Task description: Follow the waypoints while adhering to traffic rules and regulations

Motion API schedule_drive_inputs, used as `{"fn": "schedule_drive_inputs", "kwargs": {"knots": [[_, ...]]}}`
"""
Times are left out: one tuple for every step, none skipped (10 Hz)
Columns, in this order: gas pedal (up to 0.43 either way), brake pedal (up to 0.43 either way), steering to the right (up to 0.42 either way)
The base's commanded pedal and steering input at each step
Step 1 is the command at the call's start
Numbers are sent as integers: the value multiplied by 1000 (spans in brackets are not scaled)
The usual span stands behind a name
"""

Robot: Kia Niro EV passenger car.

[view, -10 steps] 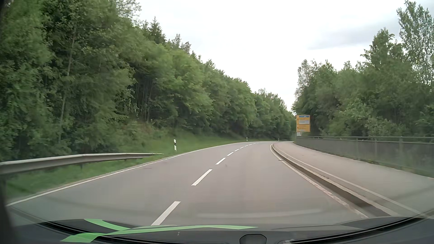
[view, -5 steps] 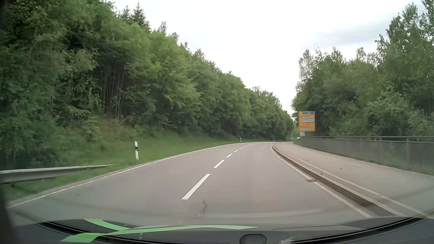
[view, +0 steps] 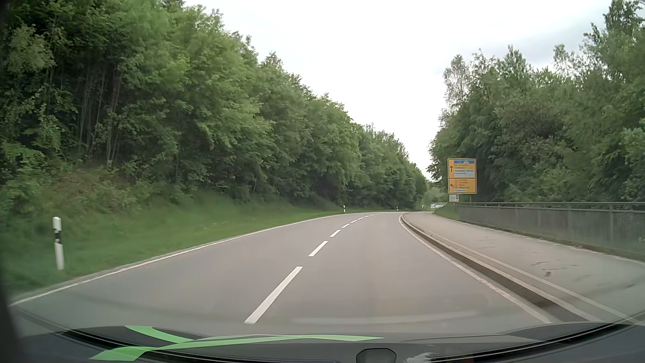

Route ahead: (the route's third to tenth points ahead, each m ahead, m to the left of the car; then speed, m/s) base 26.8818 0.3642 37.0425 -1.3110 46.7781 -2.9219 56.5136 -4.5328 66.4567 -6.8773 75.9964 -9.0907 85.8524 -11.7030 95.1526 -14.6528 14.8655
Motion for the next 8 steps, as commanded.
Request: {"fn": "schedule_drive_inputs", "kwargs": {"knots": [[67,0,22],[67,0,22],[59,0,21],[59,0,21],[47,0,20],[47,0,18],[47,0,17],[47,0,17]]}}
